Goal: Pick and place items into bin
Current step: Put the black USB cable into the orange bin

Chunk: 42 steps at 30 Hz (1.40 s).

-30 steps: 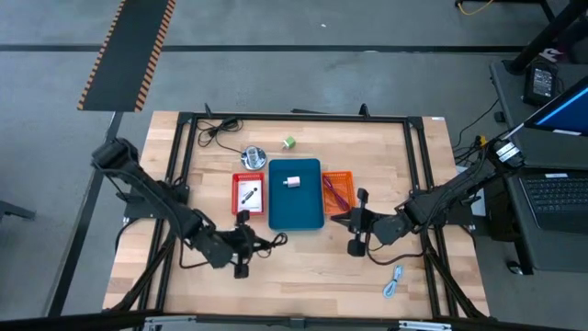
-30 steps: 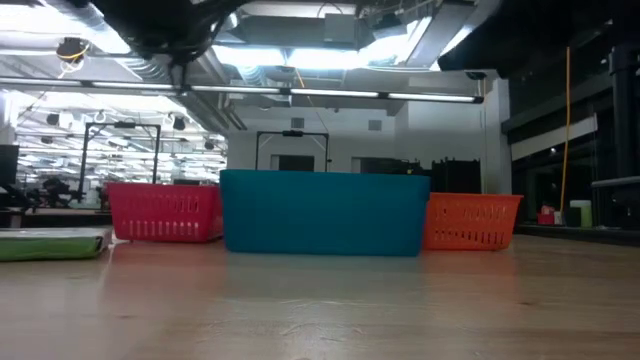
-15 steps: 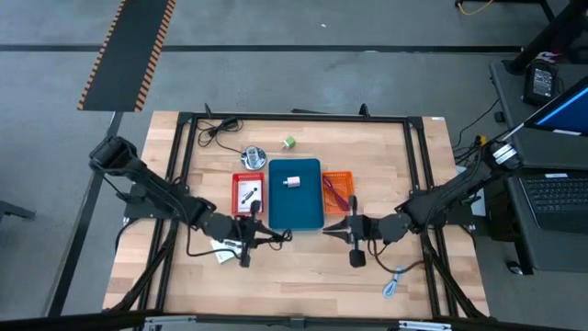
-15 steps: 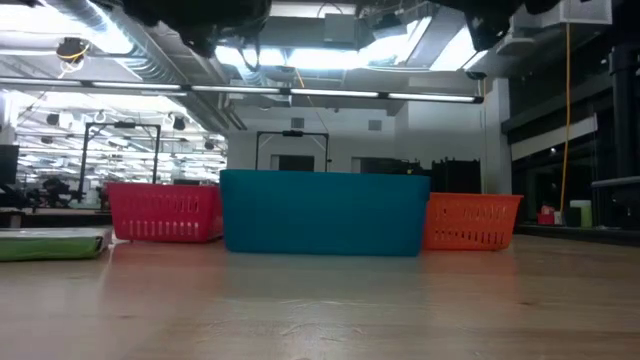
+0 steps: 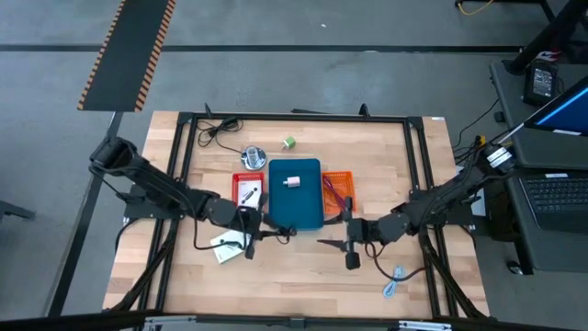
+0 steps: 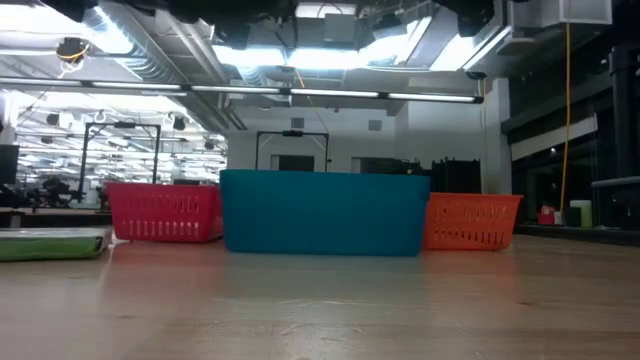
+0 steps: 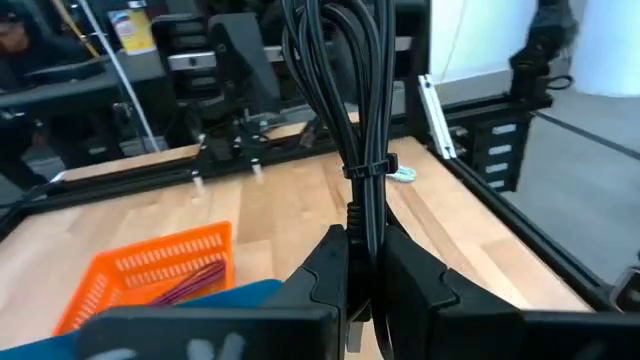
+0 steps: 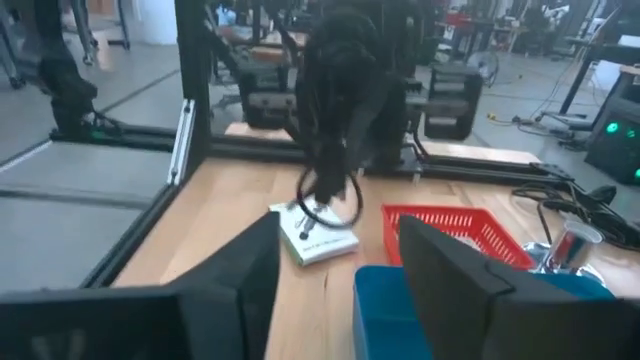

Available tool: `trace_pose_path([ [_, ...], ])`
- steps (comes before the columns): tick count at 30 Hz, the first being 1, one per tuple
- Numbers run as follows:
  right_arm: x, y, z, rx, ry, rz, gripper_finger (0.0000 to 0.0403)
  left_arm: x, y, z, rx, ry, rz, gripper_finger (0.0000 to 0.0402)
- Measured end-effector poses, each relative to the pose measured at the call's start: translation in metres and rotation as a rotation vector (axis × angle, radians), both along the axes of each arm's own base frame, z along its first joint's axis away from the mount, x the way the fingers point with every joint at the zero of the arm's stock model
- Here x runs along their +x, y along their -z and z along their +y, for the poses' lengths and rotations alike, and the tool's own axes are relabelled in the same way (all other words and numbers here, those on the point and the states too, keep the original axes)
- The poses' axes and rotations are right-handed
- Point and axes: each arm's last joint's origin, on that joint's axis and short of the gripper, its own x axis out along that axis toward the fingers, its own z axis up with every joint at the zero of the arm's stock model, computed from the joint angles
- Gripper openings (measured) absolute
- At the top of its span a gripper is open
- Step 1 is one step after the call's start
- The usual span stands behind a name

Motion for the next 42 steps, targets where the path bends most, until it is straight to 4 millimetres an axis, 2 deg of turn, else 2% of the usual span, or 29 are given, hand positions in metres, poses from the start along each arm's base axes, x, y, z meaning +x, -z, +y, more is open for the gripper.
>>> trace_pose_path([
  [8, 0.012, 0.003, -0.008, 0.032, 0.043, -0.051, 0.0236, 0.018, 0.012, 0.009, -0.029, -0.005, -0.058, 0.0031],
  [13, 0.018, 0.007, -0.013, 0.043, 0.017, -0.06, 0.0236, 0.029, 0.023, 0.014, -0.033, -0.029, -0.071, 0.0031],
  [22, 0.025, 0.01, -0.021, 0.049, 0.016, -0.069, 0.0229, 0.055, 0.021, 0.016, 0.009, 0.029, -0.104, 0.0031],
  [30, 0.026, 0.007, -0.021, 0.009, -0.003, -0.094, 0.0223, 0.063, 0.022, 0.022, 0.02, 0.023, -0.098, 0.0031],
  [35, 0.026, 0.006, -0.021, -0.027, -0.006, -0.11, 0.0177, 0.063, 0.022, 0.022, 0.031, 0.022, -0.099, 0.0031],
  [39, 0.026, 0.006, -0.021, -0.042, -0.008, -0.11, 0.011, 0.063, 0.022, 0.022, 0.036, 0.023, -0.1, 0.0031],
  [42, 0.026, 0.006, -0.021, -0.042, -0.01, -0.11, 0.0044, 0.063, 0.022, 0.022, 0.037, 0.02, -0.099, 0.0042],
])
